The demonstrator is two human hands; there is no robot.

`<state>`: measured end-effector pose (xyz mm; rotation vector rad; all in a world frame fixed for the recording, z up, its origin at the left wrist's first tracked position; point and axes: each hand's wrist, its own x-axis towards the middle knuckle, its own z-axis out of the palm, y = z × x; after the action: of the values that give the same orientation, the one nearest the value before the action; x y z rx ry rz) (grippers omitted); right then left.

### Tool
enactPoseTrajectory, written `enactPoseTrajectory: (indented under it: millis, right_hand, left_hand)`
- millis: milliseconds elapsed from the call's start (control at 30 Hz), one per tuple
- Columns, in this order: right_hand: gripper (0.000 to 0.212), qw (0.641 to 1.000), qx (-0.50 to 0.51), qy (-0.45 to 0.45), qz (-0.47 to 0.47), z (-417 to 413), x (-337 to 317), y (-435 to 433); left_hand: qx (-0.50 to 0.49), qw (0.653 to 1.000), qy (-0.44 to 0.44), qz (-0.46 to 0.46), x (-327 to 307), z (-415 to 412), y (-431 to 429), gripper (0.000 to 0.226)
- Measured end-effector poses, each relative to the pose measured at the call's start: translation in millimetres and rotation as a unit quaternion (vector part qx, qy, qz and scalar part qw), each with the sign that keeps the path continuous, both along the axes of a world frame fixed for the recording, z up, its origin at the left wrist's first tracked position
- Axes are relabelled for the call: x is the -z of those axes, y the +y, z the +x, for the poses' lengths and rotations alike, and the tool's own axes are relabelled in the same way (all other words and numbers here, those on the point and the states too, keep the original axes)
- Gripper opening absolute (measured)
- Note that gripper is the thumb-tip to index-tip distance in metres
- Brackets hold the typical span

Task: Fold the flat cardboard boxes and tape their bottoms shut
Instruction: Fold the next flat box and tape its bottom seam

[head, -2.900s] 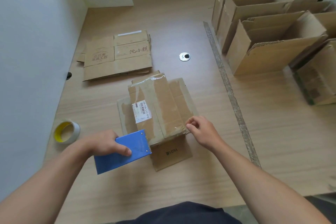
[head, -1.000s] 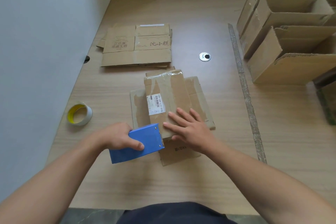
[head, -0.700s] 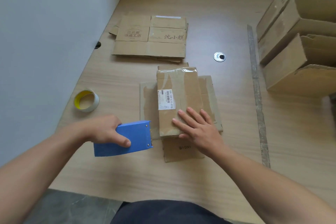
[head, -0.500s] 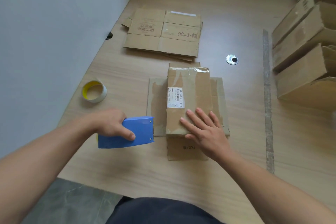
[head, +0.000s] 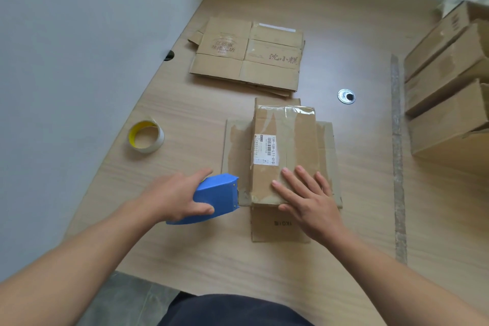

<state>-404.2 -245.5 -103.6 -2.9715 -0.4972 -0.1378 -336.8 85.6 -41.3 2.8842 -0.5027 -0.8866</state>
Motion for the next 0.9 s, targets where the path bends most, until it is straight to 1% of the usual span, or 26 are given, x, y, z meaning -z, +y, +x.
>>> enactPoseTrajectory:
  millis: [100,233,400,600,700,800,900]
  right_hand:
    - [0.049,1.000,0.001,-0.002,0.001,0.0,0.3,-0.6]
    - [0.049,1.000,0.002,-0.002,0.008,-0.5,0.3,-0.4]
    - [0.050,1.000,0.003,0.014,0.009,-0.3,-1.0,0.0]
    - [0.050,0.999,0.004,0.031,0.010,0.2,-4.2,0.1]
    - [0.050,0.999,0.005,0.035,0.011,-0.4,-4.6,0.4]
    - [0.050,0.999,0.003,0.038,0.009,-0.6,-3.6,0.1]
    - [0.050,0.999,0.001,0.043,0.010,0.0,-3.2,-1.0]
  left_hand:
    - [0.011,1.000,-0.024,0.006,0.5,-2.1,-2.8,0.093]
    - [0.027,0.998,-0.042,-0.040,5.4,-3.7,0.7,0.086]
    - [0.037,0.996,-0.050,-0.067,7.5,-2.1,-1.5,0.085]
    - [0.064,0.997,-0.015,-0.049,11.6,1.7,-5.6,0.081]
    - [0.050,0.998,0.003,-0.035,10.4,1.9,-5.7,0.079]
    - [0.029,0.999,-0.002,-0.025,7.2,2.8,-12.9,0.079]
    - [0.027,0.999,-0.017,-0.011,3.9,5.3,-22.0,0.076]
